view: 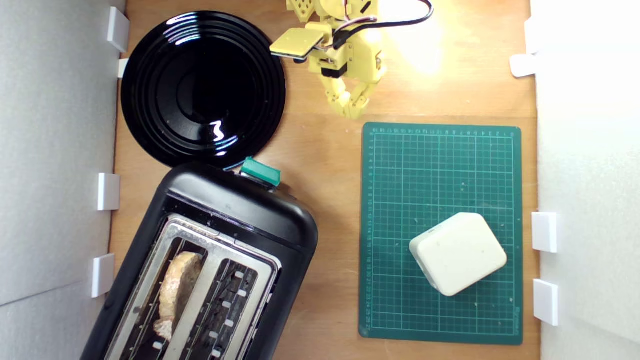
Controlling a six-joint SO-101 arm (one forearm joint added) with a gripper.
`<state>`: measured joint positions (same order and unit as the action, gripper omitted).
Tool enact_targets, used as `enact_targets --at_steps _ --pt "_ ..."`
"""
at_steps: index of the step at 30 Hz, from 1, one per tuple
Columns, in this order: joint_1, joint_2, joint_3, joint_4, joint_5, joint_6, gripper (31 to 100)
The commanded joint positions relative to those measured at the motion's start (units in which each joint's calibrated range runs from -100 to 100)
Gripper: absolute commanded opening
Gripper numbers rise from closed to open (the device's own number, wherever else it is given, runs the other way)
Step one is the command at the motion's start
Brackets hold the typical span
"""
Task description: Pick bread and place in toaster
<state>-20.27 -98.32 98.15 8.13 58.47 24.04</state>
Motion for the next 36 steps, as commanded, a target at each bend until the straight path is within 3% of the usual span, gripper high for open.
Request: enact_targets --at_steps 1,21,36 --pt "0.4 -0.6 0.3 0.4 0.1 -0.2 32.2" --pt "4.0 -0.6 0.4 0.1 0.1 -4.4 31.7" --pt "4.1 -0.6 0.4 -0.2 0.1 -4.4 32.0"
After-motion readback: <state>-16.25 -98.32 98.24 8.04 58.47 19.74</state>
